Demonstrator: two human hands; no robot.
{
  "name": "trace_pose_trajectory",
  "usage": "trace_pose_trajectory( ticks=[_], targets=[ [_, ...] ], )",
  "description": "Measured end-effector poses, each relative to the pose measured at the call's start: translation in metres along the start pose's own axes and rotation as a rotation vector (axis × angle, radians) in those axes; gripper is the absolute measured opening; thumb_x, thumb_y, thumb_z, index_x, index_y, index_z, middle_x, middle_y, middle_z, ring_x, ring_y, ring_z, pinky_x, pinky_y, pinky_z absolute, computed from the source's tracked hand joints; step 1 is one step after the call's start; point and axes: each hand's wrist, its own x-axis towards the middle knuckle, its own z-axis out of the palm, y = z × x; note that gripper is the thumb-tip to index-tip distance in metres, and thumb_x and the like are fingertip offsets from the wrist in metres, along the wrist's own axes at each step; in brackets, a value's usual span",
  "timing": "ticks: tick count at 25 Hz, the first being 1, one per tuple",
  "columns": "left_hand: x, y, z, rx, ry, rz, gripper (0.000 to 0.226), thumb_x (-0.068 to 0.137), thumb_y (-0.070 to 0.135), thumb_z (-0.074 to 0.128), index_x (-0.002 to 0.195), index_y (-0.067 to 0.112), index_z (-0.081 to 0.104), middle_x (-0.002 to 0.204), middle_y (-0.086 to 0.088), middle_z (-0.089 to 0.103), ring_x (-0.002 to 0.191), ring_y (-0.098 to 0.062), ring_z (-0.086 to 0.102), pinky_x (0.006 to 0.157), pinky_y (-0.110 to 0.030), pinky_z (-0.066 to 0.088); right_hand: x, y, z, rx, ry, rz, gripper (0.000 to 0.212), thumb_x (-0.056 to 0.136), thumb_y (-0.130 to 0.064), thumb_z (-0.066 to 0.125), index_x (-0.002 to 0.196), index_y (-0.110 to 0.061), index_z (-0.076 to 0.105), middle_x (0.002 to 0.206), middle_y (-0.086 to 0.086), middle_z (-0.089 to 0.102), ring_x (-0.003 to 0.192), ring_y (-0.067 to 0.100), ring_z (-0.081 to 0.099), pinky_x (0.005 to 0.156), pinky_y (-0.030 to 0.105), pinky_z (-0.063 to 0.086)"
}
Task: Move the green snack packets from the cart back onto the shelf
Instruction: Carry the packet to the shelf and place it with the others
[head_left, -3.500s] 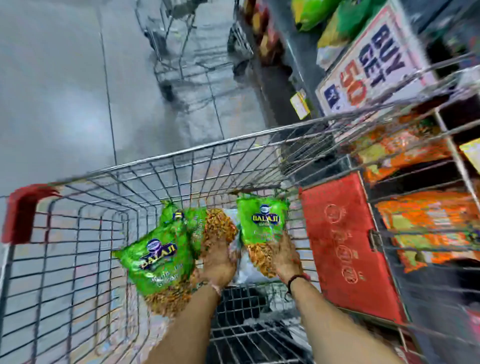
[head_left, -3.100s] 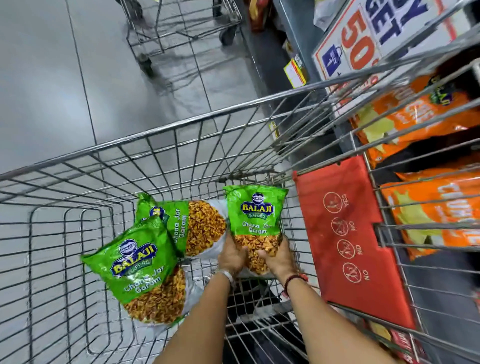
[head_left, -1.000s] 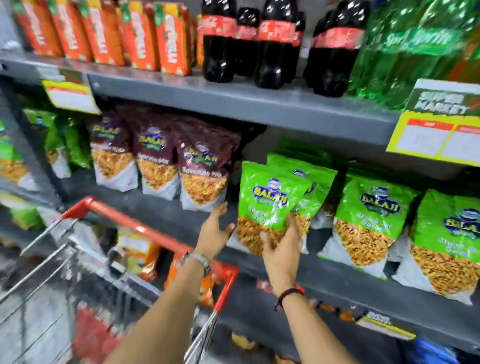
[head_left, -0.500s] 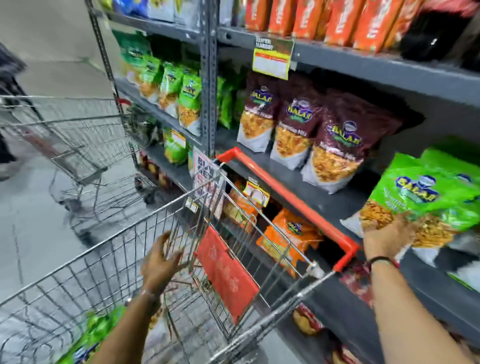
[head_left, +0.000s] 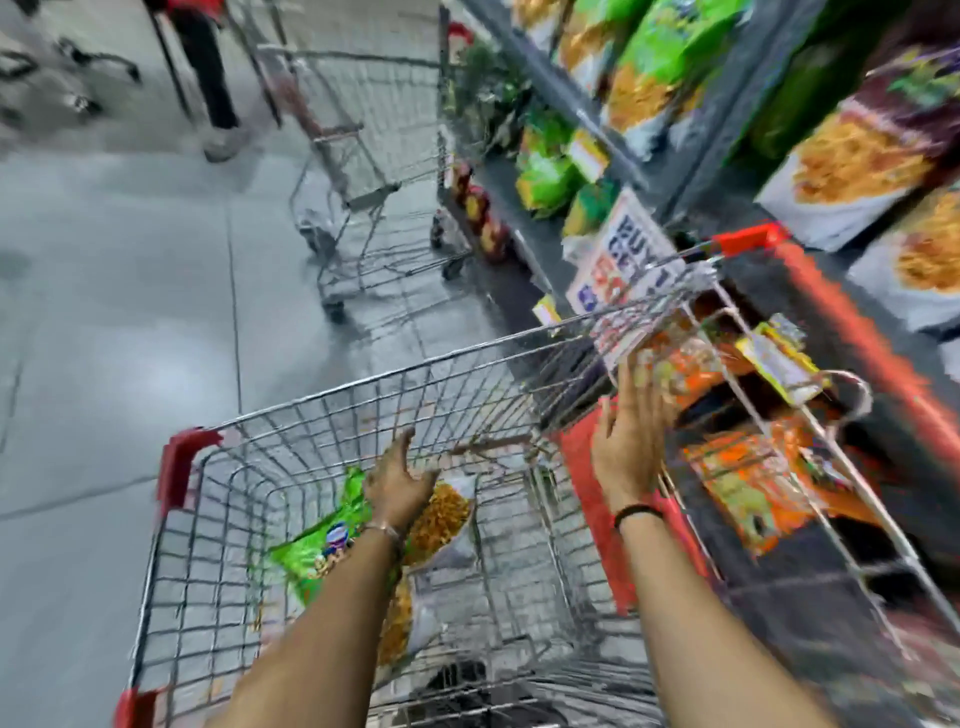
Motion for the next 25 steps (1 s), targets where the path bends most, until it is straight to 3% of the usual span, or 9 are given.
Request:
trace_pose_trajectory(
  ticks=[3,6,9,12,14,16,21,23,25],
  targets=[
    [0.011,-0.049,0.008,-0.039,-0.025,-0.149,0.068,0.068,0.031,0.068,0.127,0.009,0.042,0.129,-0.021,0.054,0.120,-0.034,0.049,0.101,-0.042,0.039,-0.045,0.004,0.073,-0.008,-0.388,-0.106,0.048,0.089,-0.023,0.030,0.135,-0.010,0.032,0.147,0.016,0.029,0.137,0.027,0.022,0.110,0.017,-0.005],
    [0.014,-0.088,0.024,-0.174,-0.066,-0.326,0.071,0.067,0.030,0.071,0.127,0.009,0.039,0.125,-0.014,0.055,0.114,-0.028,0.053,0.098,-0.036,0.043,-0.089,0.027,0.135,-0.111,-0.816,-0.074,0.047,0.093,-0.017,0.028,0.139,-0.020,0.022,0.153,0.002,0.012,0.142,0.022,0.012,0.110,0.020,-0.004],
    [0.007,-0.107,0.053,-0.360,-0.147,-0.482,0.051,0.076,0.007,0.066,0.120,0.004,0.041,0.120,-0.015,0.057,0.105,-0.022,0.053,0.085,-0.027,0.041,-0.099,0.026,0.174,-0.179,-1.102,-0.208,0.047,0.096,-0.014,0.029,0.140,-0.023,0.016,0.152,-0.005,0.006,0.143,0.020,0.006,0.115,0.032,-0.002],
    [0.006,-0.129,0.081,-0.452,-0.234,-0.633,0.052,0.075,0.027,0.068,0.116,0.010,0.038,0.118,-0.020,0.058,0.097,-0.027,0.057,0.081,-0.035,0.049,-0.100,0.010,0.212,-0.281,-1.325,-0.360,0.049,0.096,-0.021,0.029,0.141,-0.025,0.009,0.155,0.003,0.005,0.143,0.020,0.001,0.116,0.043,-0.004],
    [0.012,-0.149,0.098,-0.471,-0.243,-0.709,0.092,0.058,0.055,0.069,0.129,0.019,0.022,0.131,-0.014,0.048,0.109,-0.030,0.052,0.093,-0.049,0.048,-0.100,0.011,0.233,-0.308,-1.408,-0.389,0.051,0.095,-0.029,0.030,0.140,-0.027,0.006,0.156,0.004,0.003,0.143,0.021,0.000,0.115,0.049,-0.005],
    [0.021,-0.173,0.118,-0.465,-0.198,-0.733,0.109,0.046,0.068,0.063,0.134,0.029,0.012,0.142,-0.011,0.039,0.125,-0.031,0.042,0.104,-0.054,0.038,-0.102,0.021,0.245,-0.310,-1.418,-0.352,0.052,0.094,-0.037,0.030,0.140,-0.031,0.006,0.155,0.006,0.011,0.142,0.022,0.009,0.115,0.052,0.000],
    [0.026,-0.134,0.107,-0.396,-0.165,-0.606,0.072,0.082,0.025,0.058,0.138,0.017,0.012,0.142,-0.012,0.037,0.127,-0.030,0.040,0.108,-0.042,0.036,-0.133,0.072,0.194,-0.363,-1.227,0.050,0.054,0.091,-0.045,0.034,0.134,-0.015,0.022,0.140,0.013,0.041,0.128,0.030,0.038,0.107,0.049,0.028],
    [0.031,-0.127,0.106,-0.395,-0.186,-0.510,0.063,0.084,0.009,0.055,0.136,0.012,0.018,0.136,-0.011,0.040,0.121,-0.023,0.043,0.096,-0.024,0.047,-0.143,0.092,0.173,-0.386,-1.254,0.239,0.054,0.088,-0.047,0.039,0.126,-0.009,0.031,0.133,0.017,0.048,0.120,0.033,0.046,0.101,0.047,0.038],
    [0.043,-0.128,0.107,-0.392,-0.179,-0.485,0.066,0.081,0.001,0.058,0.135,0.007,0.020,0.136,-0.011,0.035,0.121,-0.021,0.038,0.090,-0.011,0.046,-0.141,0.098,0.172,-0.167,-1.226,0.475,0.066,0.082,-0.047,0.053,0.129,-0.009,0.027,0.136,0.018,0.044,0.123,0.034,0.044,0.102,0.049,0.039]
  ],
)
